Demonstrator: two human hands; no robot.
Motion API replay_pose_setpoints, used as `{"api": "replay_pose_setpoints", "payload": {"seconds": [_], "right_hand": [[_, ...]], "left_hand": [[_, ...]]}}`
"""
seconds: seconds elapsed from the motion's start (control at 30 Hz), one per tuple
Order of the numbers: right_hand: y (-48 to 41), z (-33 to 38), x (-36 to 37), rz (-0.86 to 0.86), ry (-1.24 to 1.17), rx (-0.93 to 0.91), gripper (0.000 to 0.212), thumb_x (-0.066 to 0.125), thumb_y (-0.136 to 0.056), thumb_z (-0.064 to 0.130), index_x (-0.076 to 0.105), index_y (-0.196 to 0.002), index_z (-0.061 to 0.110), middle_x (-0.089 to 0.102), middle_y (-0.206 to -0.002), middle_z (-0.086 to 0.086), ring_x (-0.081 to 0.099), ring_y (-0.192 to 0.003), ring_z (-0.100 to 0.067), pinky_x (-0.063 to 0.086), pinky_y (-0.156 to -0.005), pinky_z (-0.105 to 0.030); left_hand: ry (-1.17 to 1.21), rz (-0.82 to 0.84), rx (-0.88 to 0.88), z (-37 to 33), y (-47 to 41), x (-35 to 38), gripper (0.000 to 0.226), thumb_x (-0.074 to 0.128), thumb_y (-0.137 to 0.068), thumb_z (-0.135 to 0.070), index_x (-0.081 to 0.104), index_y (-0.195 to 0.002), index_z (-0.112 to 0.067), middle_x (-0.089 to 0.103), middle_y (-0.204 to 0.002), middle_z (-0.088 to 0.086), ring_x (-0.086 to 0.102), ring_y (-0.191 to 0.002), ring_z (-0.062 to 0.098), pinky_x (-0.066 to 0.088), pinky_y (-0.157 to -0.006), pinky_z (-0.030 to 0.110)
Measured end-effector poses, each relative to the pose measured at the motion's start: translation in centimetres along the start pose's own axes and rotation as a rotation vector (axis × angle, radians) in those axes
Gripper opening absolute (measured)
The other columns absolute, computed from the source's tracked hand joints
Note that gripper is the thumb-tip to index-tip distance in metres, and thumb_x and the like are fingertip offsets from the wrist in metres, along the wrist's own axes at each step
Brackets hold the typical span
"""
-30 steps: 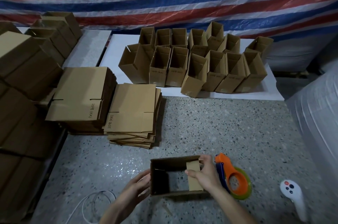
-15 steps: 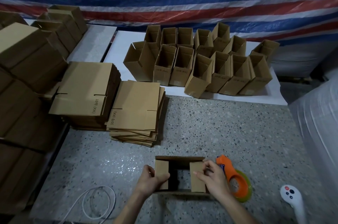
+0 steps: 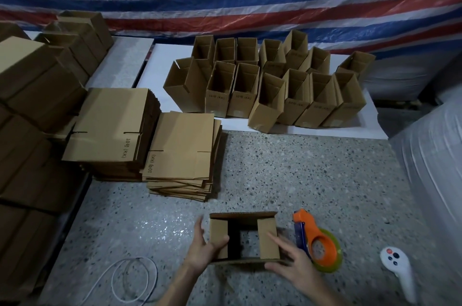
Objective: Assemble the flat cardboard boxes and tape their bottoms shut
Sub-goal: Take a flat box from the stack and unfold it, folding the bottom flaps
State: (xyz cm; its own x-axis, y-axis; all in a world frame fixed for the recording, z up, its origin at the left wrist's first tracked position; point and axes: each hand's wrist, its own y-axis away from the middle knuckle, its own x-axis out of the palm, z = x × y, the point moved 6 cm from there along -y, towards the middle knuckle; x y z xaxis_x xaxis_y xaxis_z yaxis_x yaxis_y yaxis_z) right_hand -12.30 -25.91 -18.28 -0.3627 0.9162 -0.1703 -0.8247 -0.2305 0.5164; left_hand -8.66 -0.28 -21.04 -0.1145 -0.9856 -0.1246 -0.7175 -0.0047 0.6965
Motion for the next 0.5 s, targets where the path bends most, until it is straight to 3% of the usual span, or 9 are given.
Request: {"api": "replay_pose_setpoints", "payload": {"seconds": [0.07, 0.17, 0.23, 0.33, 0.43, 0.5], "right_hand": [[-0.1, 0.4, 0.1, -0.041, -0.013, -0.027, 0.069, 0.085, -0.065, 0.063, 0.054, -0.127, 0.064, 0.035, -0.145, 0.027, 0.033, -0.122, 0.029, 0.032, -0.097, 0.0], [0.1, 0.4, 0.5, -0.068, 0.068, -0.026, 0.07, 0.078, -0.067, 0.073, 0.046, -0.13, 0.069, 0.031, -0.144, 0.032, 0.026, -0.115, 0.036, 0.025, -0.11, -0.014], [0.1, 0.4, 0.6, -0.085, 0.095, -0.031, 0.069, 0.076, -0.069, 0.074, 0.044, -0.13, 0.071, 0.031, -0.143, 0.034, 0.028, -0.114, 0.038, 0.031, -0.099, -0.001], [0.2, 0.4, 0.7, -0.126, 0.099, -0.033, 0.067, 0.075, -0.069, 0.075, 0.046, -0.129, 0.07, 0.03, -0.139, 0.038, 0.027, -0.112, 0.039, 0.032, -0.081, 0.008], [0.1, 0.3, 0.7, -0.157, 0.126, -0.025, 0.064, 0.07, -0.069, 0.08, 0.046, -0.127, 0.072, 0.033, -0.139, 0.041, 0.025, -0.117, 0.038, 0.025, -0.102, -0.004], [0.1, 0.3, 0.8, -0.183, 0.116, -0.015, 0.064, 0.069, -0.068, 0.081, 0.05, -0.128, 0.068, 0.04, -0.142, 0.035, 0.027, -0.124, 0.031, 0.022, -0.112, -0.018]], "left_hand": [[-0.028, 0.045, 0.149, -0.8, 0.5, -0.1, 0.093, 0.078, -0.086, -0.029, 0.018, -0.155, -0.047, 0.032, -0.154, -0.012, 0.038, -0.141, 0.015, 0.04, -0.114, 0.041], [0.049, 0.106, 0.117, -0.6, 0.9, -0.6, 0.062, 0.067, -0.093, -0.039, 0.032, -0.136, -0.067, 0.042, -0.15, -0.014, 0.059, -0.118, -0.003, 0.057, -0.088, 0.025], [0.044, 0.147, -0.017, 0.3, 1.3, -1.1, 0.041, 0.053, -0.088, -0.066, 0.035, -0.123, -0.075, 0.044, -0.145, -0.016, 0.061, -0.109, 0.0, 0.055, -0.079, 0.025], [0.006, 0.277, -0.025, 1.0, 1.5, -1.6, 0.068, 0.044, -0.074, -0.091, 0.025, -0.136, -0.072, 0.036, -0.147, -0.023, 0.054, -0.12, 0.01, 0.055, -0.089, 0.033], [-0.055, 0.397, 0.142, -0.4, 2.3, -1.3, 0.099, 0.068, -0.055, -0.088, 0.015, -0.136, -0.067, 0.026, -0.147, -0.032, 0.056, -0.116, -0.011, 0.055, -0.083, 0.021], [-0.061, 0.427, 0.203, -1.1, 2.6, -1.1, 0.116, 0.079, -0.052, -0.08, 0.013, -0.143, -0.055, 0.027, -0.149, -0.029, 0.054, -0.121, -0.01, 0.052, -0.09, 0.021]]}}
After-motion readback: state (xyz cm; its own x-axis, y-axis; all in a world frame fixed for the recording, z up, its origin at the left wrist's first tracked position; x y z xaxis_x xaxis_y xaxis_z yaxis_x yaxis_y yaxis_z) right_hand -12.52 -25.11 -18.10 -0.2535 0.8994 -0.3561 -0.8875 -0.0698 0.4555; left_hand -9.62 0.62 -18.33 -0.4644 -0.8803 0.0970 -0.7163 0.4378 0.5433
